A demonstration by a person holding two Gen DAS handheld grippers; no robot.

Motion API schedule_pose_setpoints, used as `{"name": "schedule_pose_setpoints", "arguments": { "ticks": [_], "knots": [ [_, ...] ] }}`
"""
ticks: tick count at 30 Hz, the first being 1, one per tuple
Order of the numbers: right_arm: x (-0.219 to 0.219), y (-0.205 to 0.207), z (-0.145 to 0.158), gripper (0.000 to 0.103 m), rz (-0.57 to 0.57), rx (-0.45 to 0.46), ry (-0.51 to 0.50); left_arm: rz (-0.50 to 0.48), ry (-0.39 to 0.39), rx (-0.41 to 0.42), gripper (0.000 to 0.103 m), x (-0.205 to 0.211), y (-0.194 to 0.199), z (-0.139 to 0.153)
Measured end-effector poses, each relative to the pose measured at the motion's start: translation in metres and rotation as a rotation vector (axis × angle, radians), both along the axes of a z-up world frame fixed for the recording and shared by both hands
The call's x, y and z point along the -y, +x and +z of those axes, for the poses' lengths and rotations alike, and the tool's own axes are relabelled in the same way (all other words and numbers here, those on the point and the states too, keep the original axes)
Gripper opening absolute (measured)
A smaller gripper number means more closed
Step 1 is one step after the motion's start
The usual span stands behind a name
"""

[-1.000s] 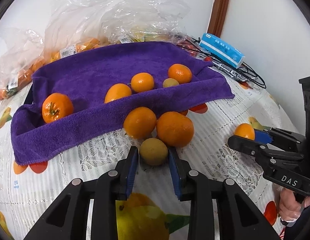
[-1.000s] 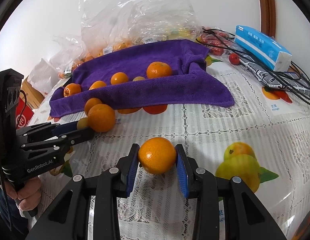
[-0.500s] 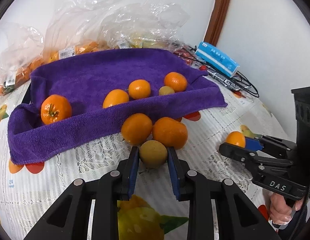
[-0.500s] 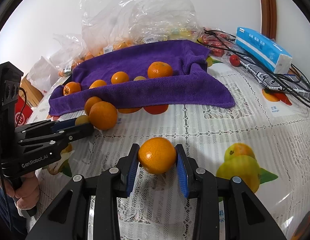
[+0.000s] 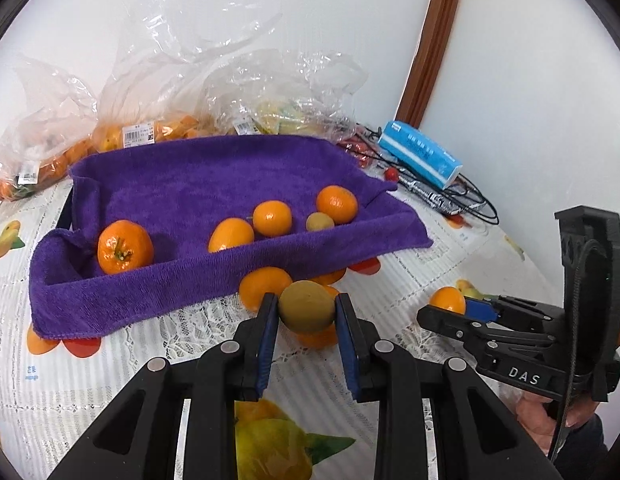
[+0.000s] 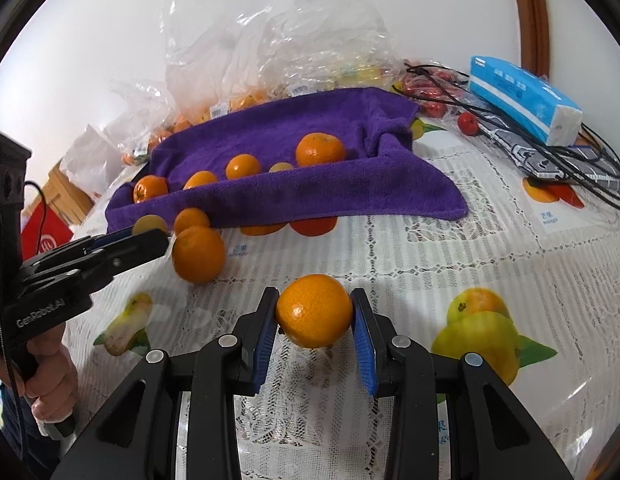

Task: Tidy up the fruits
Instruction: 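Grasp the yellow-green citrus with left tool while right tool holds the mandarin, then carry the mandarin in right tool over the towel while left carries the citrus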

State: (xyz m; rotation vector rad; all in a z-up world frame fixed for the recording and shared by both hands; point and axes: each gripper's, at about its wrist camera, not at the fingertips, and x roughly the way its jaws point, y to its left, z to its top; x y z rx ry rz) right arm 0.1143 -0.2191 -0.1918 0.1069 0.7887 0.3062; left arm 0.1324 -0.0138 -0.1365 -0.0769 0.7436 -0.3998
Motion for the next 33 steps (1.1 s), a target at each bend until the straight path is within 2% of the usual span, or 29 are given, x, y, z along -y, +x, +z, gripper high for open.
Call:
{"name": "schedule_pose_setpoints", "arguments": {
  "ticks": [7, 18, 25, 33],
  "knots": [
    [0.001, -0.003, 0.002, 0.036, -0.031, 0.018, -0.009, 0.016, -0.028, 0.024, 0.027, -0.004, -0.004, 0.006],
    [0.000, -0.008, 0.008, 0.036, -0.050, 0.059, -0.047, 0.084, -0.030, 0.083, 0.027, -0.014, -0.014, 0.016],
    [-0.006, -0.012, 0.039, 0.036, -0.034, 0.115, -0.045, 0.157, -0.046, 0.093, 0.027, -0.029, -0.019, 0.027],
    [-0.026, 0.000, 0.075, 0.036, -0.006, 0.184, -0.068, 0.278, -0.020, 0.145, 0.027, -0.062, -0.021, 0.054]
  ]
}}
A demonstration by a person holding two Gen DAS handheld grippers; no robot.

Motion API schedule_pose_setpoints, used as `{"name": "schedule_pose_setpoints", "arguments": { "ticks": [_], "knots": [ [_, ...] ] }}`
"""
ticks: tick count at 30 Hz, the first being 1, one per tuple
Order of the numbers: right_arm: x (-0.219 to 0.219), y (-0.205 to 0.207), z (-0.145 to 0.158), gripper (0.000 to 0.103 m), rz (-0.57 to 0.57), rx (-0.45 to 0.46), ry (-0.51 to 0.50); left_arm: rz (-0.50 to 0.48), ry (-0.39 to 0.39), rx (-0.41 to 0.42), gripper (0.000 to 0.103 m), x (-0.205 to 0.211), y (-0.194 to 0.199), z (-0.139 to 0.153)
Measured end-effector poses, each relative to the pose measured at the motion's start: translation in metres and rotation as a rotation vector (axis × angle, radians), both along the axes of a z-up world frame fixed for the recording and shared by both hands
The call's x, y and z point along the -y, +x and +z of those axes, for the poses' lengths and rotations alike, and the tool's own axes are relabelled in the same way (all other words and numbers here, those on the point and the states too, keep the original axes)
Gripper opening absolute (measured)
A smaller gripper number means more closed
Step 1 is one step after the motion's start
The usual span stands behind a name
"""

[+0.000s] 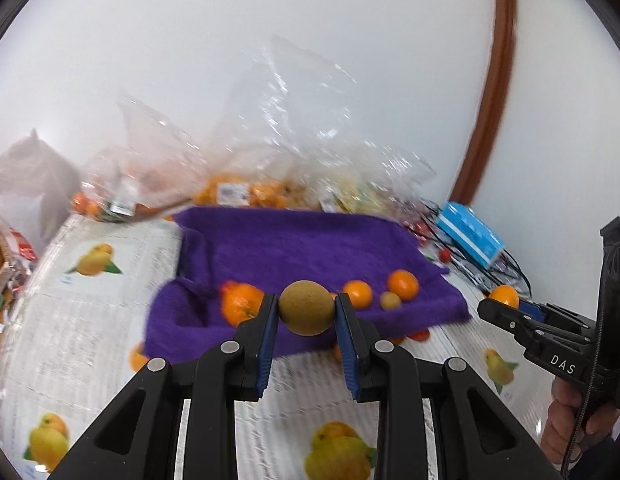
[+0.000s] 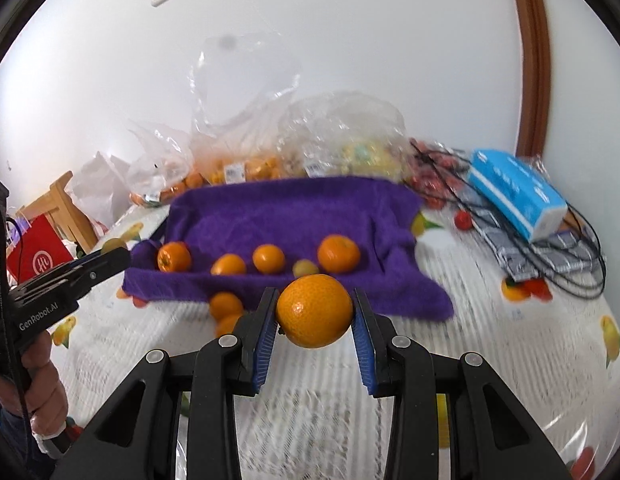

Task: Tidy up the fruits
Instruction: 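Carry the mandarin in right tool over the towel while left carries the citrus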

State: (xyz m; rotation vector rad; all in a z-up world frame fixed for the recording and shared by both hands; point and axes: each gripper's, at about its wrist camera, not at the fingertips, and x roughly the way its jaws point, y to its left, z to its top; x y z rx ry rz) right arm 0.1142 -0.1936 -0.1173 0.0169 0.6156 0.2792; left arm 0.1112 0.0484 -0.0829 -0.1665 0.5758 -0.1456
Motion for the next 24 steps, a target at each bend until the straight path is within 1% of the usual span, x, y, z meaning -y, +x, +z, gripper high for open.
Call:
{"name": "schedule_pose_setpoints", "arguments": {
  "ticks": [4, 9, 14, 18, 24],
  "knots": [
    [-0.009, 0.011, 0.011, 0.036, 0.009, 0.006, 0.010, 0.038, -0.003, 0.002, 0.027, -0.011, 0.005, 0.012],
    [-0.017, 0.026, 0.026, 0.036, 0.005, 0.026, 0.013, 0.070, -0.003, 0.011, 0.027, -0.013, 0.018, 0.021],
    [-0.020, 0.040, 0.034, 0.036, 0.002, 0.040, 0.012, 0.078, -0.014, 0.007, 0.027, -0.012, 0.028, 0.022],
    [-0.020, 0.051, 0.037, 0.036, -0.001, 0.043, 0.002, 0.088, -0.004, 0.014, 0.027, -0.010, 0.037, 0.024],
    [-0.020, 0.070, 0.038, 0.036, -0.013, 0.048, 0.004, 0.094, -0.018, 0.007, 0.027, -0.009, 0.050, 0.018]
  ]
}}
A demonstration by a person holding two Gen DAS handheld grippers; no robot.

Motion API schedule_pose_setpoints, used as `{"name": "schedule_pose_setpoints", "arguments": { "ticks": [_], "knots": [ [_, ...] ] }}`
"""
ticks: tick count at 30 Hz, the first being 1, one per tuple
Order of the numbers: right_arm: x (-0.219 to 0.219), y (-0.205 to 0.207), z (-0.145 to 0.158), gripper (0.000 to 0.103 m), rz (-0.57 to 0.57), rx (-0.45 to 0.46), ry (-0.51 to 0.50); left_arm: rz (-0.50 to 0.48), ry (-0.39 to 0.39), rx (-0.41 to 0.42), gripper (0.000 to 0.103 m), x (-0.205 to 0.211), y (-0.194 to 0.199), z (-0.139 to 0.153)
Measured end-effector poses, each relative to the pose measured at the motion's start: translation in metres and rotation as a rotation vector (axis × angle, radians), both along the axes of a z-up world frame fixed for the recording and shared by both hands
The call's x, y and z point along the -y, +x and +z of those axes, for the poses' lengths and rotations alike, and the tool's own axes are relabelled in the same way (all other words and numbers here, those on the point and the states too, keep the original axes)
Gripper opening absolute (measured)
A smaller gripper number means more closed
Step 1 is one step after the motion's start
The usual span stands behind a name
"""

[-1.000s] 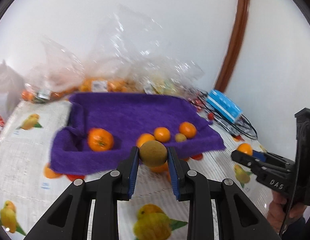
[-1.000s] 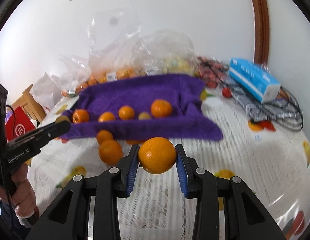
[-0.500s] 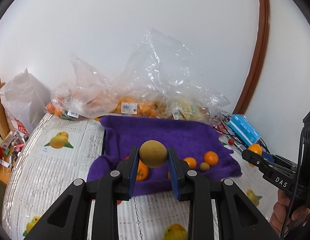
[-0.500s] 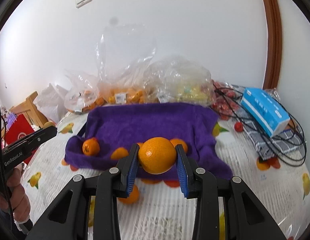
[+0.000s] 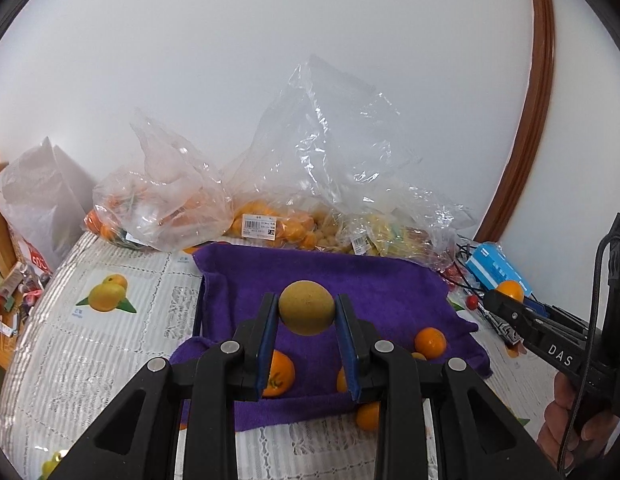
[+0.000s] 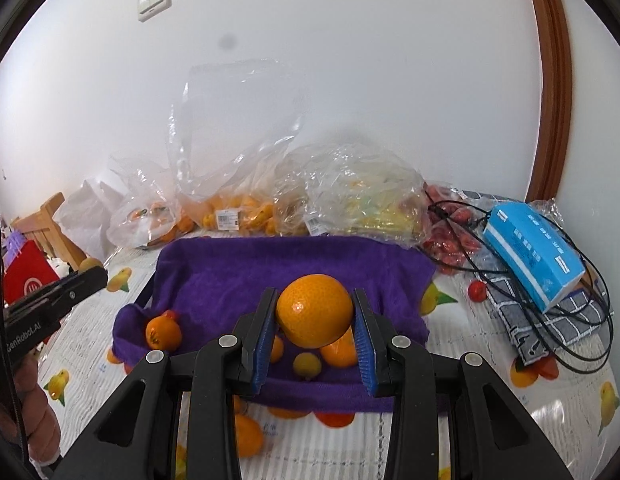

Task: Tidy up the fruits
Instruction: 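Carry the mandarin in right tool over the towel while left carries the citrus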

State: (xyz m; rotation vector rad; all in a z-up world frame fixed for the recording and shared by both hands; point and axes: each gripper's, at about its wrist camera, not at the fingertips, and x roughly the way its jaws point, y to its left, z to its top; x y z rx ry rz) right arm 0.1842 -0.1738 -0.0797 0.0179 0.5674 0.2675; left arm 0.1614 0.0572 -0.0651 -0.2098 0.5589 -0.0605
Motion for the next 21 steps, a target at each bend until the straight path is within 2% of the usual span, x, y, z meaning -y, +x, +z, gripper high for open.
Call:
{"name": "schedule_pose_setpoints", "arguments": {
  "ticks": [7, 12, 21],
  "knots": [
    [-0.002, 0.023, -0.006, 0.036, -0.003, -0.006, 0.016, 0.007, 0.003, -0.026, 0.027, -0.002, 0.027, -0.010],
    [-0.002, 0.040, -0.012, 0.036, 0.001, -0.008, 0.021, 0.016, -0.028, -0.050, 0.027, -0.008, 0.042, -0.020],
    [-0.007, 0.064, -0.055, 0.036, 0.026, -0.107, 0.009, 0.025, -0.041, -0.132, 0.027, -0.013, 0.059, -0.059]
  ]
}}
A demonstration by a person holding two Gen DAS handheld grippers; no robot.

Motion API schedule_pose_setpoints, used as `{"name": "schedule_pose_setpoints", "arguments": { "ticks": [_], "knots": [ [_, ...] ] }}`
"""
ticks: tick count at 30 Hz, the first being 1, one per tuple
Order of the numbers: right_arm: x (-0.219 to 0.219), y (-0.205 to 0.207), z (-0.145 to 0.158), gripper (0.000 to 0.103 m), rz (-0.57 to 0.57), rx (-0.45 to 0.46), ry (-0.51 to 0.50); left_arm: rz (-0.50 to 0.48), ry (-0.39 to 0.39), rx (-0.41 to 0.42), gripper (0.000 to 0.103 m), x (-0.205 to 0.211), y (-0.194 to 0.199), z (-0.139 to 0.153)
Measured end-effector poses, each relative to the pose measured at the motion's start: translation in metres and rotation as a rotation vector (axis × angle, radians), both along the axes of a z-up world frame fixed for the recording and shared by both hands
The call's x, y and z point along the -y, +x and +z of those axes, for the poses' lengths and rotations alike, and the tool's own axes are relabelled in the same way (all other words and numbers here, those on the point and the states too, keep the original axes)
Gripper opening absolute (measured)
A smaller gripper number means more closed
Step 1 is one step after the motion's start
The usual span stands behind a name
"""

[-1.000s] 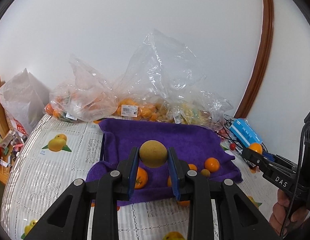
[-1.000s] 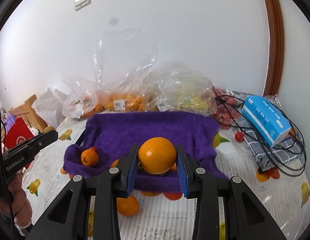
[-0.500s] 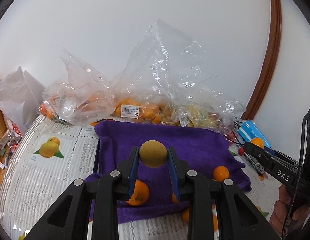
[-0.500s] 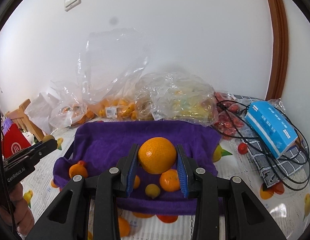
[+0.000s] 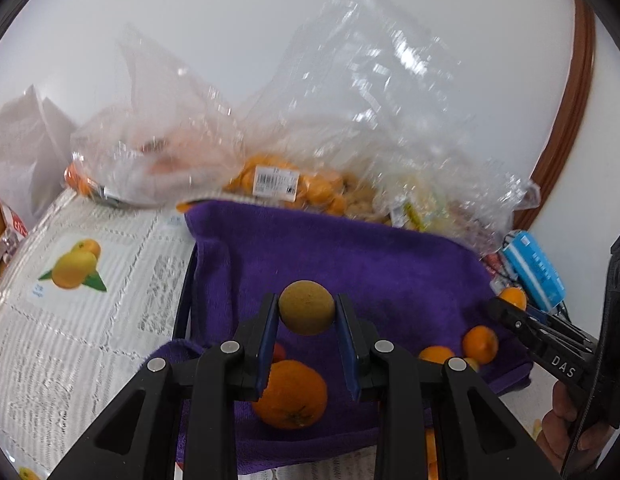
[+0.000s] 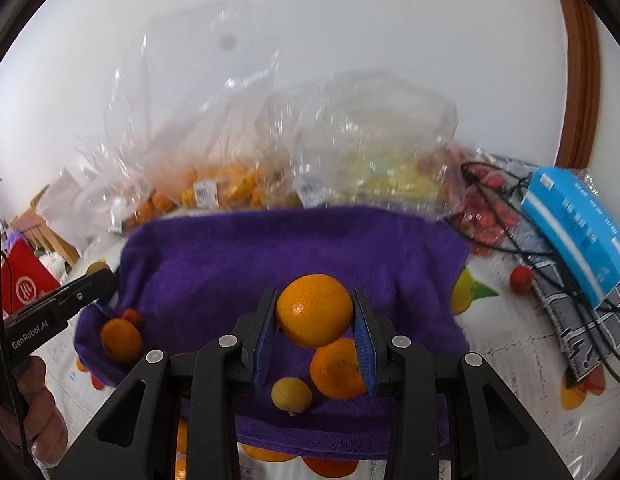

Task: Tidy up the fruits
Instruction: 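Carry the mandarin in right tool over the towel while left carries the citrus, then lower both held fruits onto the purple towel and open both tools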

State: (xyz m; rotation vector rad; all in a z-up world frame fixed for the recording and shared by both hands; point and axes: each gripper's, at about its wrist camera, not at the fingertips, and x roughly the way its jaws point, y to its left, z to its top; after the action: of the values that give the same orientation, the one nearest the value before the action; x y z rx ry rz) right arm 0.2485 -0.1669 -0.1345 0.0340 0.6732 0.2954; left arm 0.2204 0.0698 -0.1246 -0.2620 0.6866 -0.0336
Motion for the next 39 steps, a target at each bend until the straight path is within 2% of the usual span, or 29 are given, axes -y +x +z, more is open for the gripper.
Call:
{"name": "schedule_pose_setpoints", "arguments": {
  "ticks": [12, 26, 39],
  "knots": [
    [-0.019, 0.004, -0.026, 0.036, 0.046, -0.026, -0.039, -0.018, -0.010, -0.021, 0.027, -0.002, 0.006, -0.009],
    [-0.035, -0.004, -0.030, 0.036, 0.071, 0.021, -0.135, -0.036, -0.003, -0.049, 0.027, 0.003, 0.016, -0.015],
    [-0.024, -0.008, -0.023, 0.036, 0.063, 0.028, -0.096, -0.053, -0.003, -0.049, 0.027, 0.008, 0.016, -0.016]
  ]
}}
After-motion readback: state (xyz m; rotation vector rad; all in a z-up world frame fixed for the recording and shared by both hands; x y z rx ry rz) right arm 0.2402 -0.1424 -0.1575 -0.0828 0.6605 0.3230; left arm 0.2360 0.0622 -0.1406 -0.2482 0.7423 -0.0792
